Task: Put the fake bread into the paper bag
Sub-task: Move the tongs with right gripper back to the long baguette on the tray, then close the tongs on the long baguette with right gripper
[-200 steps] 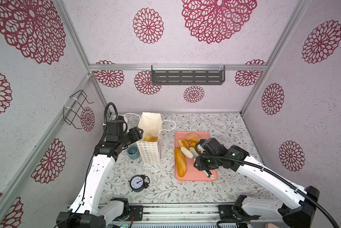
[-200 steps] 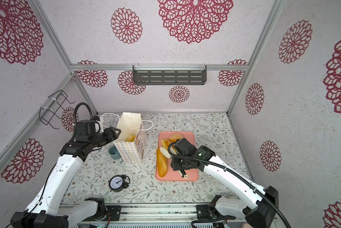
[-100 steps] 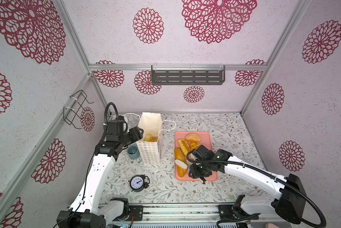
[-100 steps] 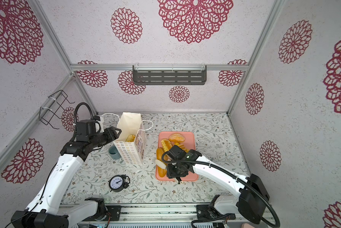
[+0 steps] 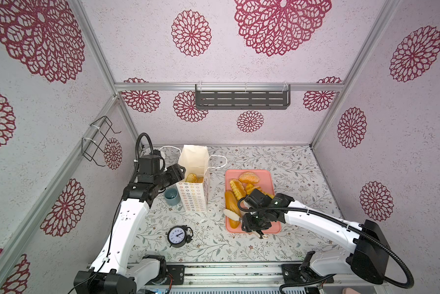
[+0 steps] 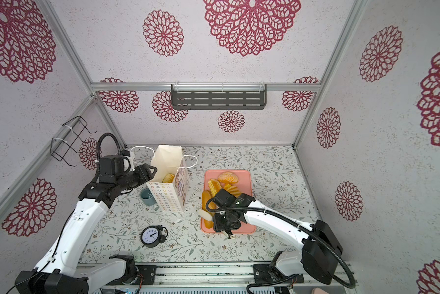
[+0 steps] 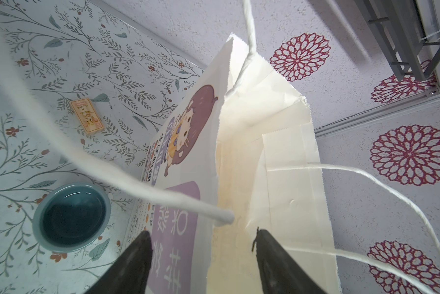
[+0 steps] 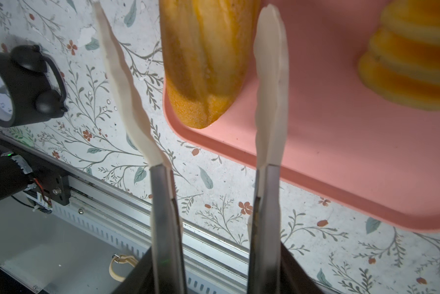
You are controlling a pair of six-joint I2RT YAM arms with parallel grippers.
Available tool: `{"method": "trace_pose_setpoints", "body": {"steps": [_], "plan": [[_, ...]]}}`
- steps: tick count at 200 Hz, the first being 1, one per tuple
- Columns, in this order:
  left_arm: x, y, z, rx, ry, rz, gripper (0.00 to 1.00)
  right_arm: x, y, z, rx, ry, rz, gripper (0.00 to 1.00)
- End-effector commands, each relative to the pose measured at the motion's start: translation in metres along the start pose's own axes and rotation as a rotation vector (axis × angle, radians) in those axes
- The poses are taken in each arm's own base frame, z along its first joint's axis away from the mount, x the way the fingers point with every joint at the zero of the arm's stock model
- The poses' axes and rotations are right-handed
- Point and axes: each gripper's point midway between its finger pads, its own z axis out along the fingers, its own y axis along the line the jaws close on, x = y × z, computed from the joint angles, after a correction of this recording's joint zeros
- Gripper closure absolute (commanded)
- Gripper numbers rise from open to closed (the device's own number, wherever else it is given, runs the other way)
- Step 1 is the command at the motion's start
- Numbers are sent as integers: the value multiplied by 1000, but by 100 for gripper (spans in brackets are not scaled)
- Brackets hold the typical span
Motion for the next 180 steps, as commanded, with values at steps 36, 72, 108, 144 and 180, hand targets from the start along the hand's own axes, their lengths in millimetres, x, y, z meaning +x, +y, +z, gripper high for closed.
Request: {"method": "trace_pose_setpoints", "body": {"steps": [36, 72, 108, 144, 180], "plan": [[2, -3, 1, 12, -7, 22, 32, -6, -1, 6, 27, -6, -2, 46], [3, -2, 2, 10, -3, 21, 32, -6, -3, 8, 40, -5, -4, 49], [2, -3, 2, 11, -4, 20, 32, -7, -2, 6, 34, -13, -4, 53], [0, -5, 1, 15, -7, 20, 32, -8, 1, 0, 14, -28, -5, 59], [-2, -6, 1, 16, -9, 18, 32, -9, 7, -12, -25, -63, -11, 64]]}}
